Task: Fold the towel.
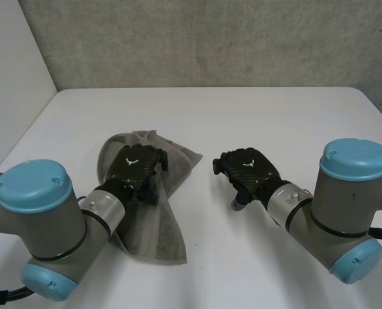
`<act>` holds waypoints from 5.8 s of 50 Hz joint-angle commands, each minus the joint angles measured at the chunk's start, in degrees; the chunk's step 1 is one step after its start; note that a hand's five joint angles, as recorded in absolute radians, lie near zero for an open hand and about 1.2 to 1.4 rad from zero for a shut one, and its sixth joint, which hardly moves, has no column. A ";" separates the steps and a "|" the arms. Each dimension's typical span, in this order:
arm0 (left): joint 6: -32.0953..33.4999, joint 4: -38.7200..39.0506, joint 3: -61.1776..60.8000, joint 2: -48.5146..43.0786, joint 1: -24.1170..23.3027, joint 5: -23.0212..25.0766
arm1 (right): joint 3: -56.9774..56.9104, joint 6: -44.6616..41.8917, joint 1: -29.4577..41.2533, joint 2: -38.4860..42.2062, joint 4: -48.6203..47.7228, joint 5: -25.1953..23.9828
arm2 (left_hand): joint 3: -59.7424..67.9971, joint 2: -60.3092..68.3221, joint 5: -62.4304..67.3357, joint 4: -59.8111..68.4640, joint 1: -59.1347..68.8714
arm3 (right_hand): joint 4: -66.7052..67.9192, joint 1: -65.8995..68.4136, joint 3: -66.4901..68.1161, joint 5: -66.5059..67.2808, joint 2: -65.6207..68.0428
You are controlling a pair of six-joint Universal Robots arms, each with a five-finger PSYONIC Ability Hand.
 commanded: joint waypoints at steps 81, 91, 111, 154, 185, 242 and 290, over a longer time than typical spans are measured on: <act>18.28 -5.92 6.66 -6.42 25.06 20.68 | -9.05 -3.01 21.12 6.13 -1.79 19.50 | -5.62 -5.62 -5.43 -5.61 -5.61 | 50.43 50.35 50.03 50.13 50.47; 18.19 -5.83 6.05 -5.71 20.67 20.50 | -1.24 -11.00 11.90 -1.95 7.60 14.15 | -7.13 -7.13 -6.94 -7.12 -7.12 | 50.43 50.35 50.03 50.13 50.47; 18.37 -5.13 9.83 -9.23 11.52 17.43 | 14.51 -20.24 -5.78 -12.95 10.51 1.66 | -5.62 -5.62 -5.43 -5.61 -5.61 | 50.43 50.35 50.03 50.13 50.47; 18.20 -8.12 11.15 -11.08 9.15 11.98 | 16.53 -29.20 -24.50 -17.87 12.54 -4.32 | 41.46 41.46 41.65 41.46 41.46 | 50.43 50.35 50.03 50.13 50.47; 18.63 -6.80 12.46 -12.57 7.21 11.71 | 12.75 -28.67 -23.97 -16.90 15.79 -4.76 | 8.51 8.51 8.70 8.52 8.52 | 50.43 50.35 50.03 50.13 50.47; 17.58 -20.42 31.11 15.53 6.42 1.69 | -44.10 -16.28 -12.63 -14.52 33.95 6.32 | 41.46 41.46 41.65 41.46 41.46 | 50.43 50.35 50.03 50.13 50.47; 7.47 -14.71 59.13 -1.14 9.32 -1.65 | -81.65 -4.94 -10.35 11.22 27.04 6.93 | 41.46 41.46 41.65 41.46 41.46 | 50.43 50.35 50.03 50.13 50.47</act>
